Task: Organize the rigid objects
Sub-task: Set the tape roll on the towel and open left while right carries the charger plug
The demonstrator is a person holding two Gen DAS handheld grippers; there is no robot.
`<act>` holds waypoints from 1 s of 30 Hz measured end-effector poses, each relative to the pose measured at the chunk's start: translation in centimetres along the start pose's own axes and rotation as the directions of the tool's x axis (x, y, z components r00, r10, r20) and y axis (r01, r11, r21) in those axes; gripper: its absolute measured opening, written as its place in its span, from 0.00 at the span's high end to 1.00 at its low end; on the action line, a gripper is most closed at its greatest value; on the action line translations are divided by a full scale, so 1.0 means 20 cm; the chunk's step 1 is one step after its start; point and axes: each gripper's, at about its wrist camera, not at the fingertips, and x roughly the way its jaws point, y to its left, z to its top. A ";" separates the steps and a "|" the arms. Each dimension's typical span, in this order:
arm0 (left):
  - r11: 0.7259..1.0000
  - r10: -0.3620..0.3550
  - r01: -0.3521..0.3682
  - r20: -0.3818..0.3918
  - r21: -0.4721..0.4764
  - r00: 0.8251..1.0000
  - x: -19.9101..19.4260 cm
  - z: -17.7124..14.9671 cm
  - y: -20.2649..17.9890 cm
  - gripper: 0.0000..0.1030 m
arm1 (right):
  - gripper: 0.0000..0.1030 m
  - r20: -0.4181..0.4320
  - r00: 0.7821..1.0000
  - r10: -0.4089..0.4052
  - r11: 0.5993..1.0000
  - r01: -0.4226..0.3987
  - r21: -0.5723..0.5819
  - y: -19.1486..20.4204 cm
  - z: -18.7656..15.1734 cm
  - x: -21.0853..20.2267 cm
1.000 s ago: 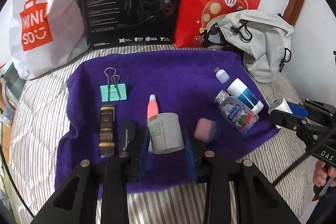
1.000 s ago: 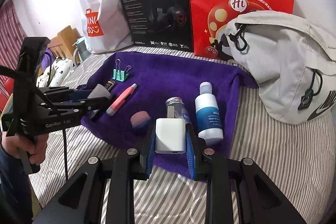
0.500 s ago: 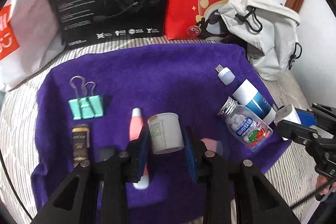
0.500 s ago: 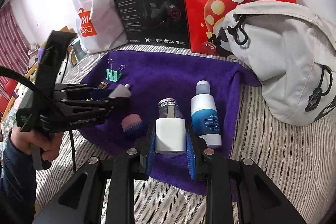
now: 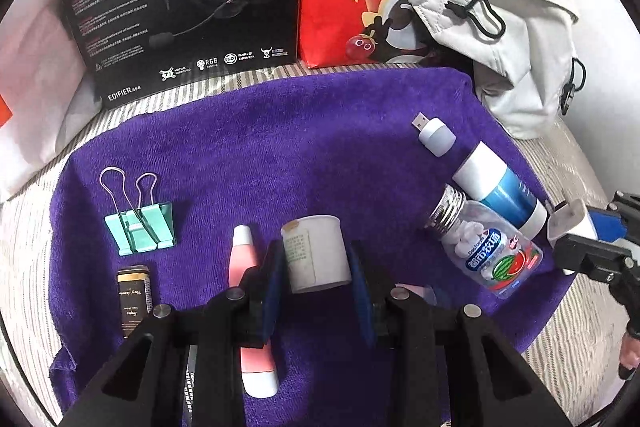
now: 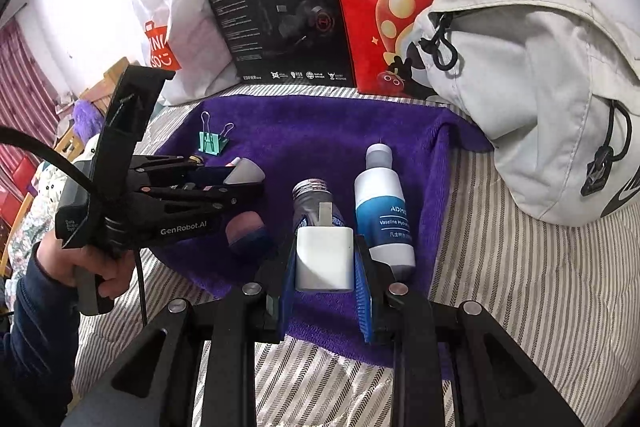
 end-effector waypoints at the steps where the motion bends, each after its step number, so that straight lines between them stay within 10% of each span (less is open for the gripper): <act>1: 1.000 0.002 -0.002 -0.002 0.001 1.000 0.00 0.00 0.00 0.70 | 0.75 0.000 1.000 -0.002 1.000 0.002 0.002 0.00 0.00 0.00; 30: 0.994 0.008 0.002 0.088 -0.112 0.996 -0.34 -0.11 0.17 0.69 | 0.75 0.000 0.999 0.048 0.998 -0.048 -0.033 0.11 0.05 0.01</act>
